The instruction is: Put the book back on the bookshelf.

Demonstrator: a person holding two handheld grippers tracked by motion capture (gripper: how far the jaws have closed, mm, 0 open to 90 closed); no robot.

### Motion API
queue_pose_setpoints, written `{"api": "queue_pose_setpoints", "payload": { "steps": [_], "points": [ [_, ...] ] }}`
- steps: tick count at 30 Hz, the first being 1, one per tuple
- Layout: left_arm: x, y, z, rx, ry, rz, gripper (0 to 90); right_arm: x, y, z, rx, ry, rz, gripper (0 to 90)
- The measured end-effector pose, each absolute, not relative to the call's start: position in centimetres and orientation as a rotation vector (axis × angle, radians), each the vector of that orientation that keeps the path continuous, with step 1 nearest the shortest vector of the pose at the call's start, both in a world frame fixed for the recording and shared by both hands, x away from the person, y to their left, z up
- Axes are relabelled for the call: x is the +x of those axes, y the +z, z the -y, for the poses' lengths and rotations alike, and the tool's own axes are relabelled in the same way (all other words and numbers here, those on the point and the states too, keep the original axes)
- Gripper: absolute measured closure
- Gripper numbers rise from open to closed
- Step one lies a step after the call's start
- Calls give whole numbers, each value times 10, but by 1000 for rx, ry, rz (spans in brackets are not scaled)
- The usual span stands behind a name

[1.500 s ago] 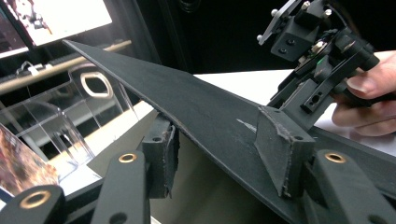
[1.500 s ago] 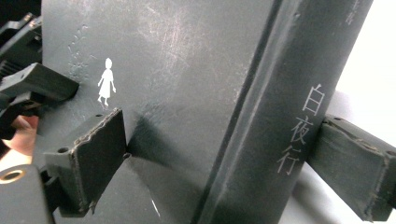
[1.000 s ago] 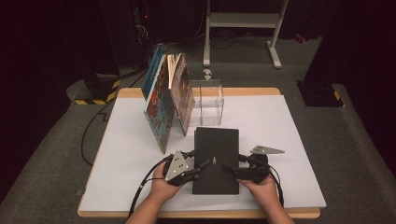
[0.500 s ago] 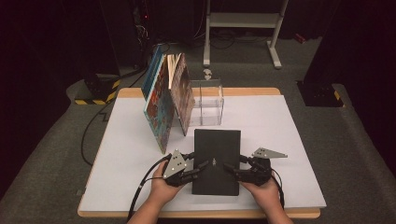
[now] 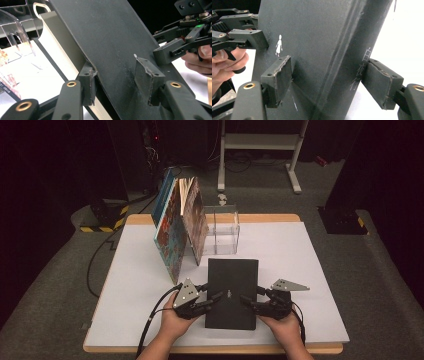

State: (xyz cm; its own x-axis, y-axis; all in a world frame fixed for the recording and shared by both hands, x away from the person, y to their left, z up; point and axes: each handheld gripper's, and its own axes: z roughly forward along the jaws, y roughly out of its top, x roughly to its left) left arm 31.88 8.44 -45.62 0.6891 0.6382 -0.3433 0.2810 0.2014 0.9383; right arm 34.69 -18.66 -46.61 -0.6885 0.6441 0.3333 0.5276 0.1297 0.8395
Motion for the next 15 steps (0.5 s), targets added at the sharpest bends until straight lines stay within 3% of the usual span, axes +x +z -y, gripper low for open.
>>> {"api": "queue_pose_setpoints", "payload": {
  "steps": [15],
  "points": [
    [318,-446,-81,1381,337,-833,578,341,-456,189,1133,1608,-2213,321]
  ]
}}
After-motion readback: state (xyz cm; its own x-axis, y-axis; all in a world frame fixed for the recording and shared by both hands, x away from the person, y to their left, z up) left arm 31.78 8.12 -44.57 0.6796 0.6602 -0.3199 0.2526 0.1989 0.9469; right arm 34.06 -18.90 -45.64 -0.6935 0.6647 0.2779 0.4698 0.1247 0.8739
